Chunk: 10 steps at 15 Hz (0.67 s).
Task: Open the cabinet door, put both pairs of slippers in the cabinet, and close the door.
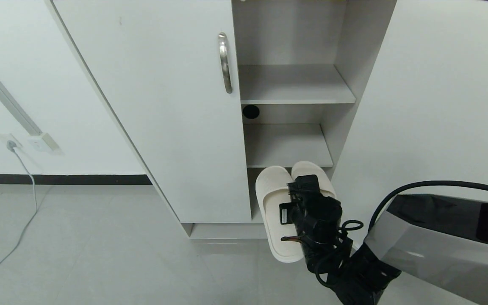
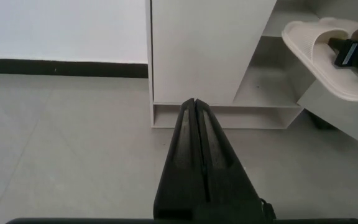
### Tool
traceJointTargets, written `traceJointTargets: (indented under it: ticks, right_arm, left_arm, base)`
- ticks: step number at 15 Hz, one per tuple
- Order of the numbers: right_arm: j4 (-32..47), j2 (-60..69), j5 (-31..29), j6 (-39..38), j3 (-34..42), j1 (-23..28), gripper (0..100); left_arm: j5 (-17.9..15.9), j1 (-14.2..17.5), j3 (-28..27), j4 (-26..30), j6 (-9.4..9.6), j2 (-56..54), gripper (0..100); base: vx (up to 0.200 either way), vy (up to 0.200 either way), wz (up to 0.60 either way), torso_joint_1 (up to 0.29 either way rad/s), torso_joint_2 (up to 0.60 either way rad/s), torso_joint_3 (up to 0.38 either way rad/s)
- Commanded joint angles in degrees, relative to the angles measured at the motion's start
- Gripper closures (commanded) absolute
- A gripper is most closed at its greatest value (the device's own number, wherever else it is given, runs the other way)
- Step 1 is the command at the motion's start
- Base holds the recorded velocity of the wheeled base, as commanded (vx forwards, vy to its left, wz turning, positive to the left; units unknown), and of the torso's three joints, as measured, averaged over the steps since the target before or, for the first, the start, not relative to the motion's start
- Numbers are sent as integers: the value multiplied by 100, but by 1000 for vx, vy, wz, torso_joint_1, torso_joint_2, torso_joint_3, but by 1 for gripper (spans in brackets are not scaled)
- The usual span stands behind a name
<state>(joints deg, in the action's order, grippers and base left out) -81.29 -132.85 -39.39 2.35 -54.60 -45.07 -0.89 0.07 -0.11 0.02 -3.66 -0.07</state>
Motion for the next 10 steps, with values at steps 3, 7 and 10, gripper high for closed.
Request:
traceJointTargets:
  ticks: [3, 7, 10]
  right_arm:
    - [-388, -338, -34, 336, 11, 86, 100]
    - [-388, -338, -34, 336, 11, 95, 100]
    - [-405, -338, -34, 336, -15, 104, 100]
  left_arm:
    - [1, 1, 2, -2, -12, 7, 100]
    - [1, 1, 2, 6, -12, 7, 100]
    - [10, 1, -7, -2, -12, 7, 100]
  base:
    - [0, 0, 0, 0, 0, 0]
    - [0, 0, 0, 0, 0, 0]
    - [133, 0, 0, 3, 3, 3]
